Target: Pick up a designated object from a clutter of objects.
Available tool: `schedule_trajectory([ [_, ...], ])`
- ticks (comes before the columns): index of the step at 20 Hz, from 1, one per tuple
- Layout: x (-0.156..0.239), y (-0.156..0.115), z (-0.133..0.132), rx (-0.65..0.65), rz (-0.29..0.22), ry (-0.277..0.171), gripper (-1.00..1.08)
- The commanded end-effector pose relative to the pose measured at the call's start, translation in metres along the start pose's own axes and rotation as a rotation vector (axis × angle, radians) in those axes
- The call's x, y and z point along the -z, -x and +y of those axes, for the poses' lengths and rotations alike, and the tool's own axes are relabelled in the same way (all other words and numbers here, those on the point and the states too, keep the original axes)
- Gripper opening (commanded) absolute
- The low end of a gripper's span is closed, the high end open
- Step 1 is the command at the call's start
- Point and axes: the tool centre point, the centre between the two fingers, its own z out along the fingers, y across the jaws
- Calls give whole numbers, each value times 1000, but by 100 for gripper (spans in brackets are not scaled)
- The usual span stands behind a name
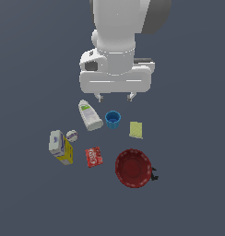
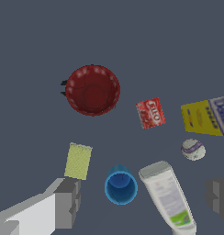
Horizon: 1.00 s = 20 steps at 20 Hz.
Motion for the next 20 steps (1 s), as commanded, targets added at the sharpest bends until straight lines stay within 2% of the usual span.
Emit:
schedule_trajectory([
  [1, 0, 0, 0, 0, 0, 0, 100],
  [10, -4, -1, 14, -7, -12, -18, 100],
  [20, -7, -5, 19, -1, -12, -19, 100],
])
